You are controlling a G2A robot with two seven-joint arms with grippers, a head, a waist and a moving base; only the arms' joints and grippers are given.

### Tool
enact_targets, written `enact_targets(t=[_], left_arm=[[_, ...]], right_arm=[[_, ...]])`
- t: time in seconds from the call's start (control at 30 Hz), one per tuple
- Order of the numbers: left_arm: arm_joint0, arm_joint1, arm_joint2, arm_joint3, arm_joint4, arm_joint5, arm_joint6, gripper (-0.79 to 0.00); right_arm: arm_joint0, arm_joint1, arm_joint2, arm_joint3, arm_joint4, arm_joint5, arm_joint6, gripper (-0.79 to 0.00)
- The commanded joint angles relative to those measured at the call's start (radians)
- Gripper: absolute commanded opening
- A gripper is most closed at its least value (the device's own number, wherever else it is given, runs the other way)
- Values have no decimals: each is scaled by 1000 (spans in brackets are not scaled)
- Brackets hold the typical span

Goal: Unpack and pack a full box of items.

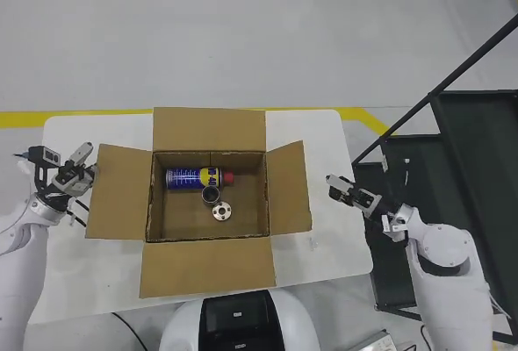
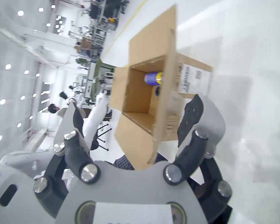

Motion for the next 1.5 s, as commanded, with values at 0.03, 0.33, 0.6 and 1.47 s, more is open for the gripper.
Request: enact_targets(t=[0.03, 0.33, 0.6, 1.47], left_arm=[[-2, 4, -12, -9, -74, 34, -120, 0], [-43, -10, 61, -105, -107, 87, -189, 0], [-116, -46, 227, -75, -16, 84, -83, 0], [-55, -31, 111, -115, -99, 93, -54, 0]], right_arm=[[21, -2, -62, 52, 27, -13, -2, 0], [153, -11, -268, 99, 204, -151, 81, 0], [317, -22, -462, 212, 102, -105, 70, 0], [258, 28, -391, 15, -2, 10, 143, 0]])
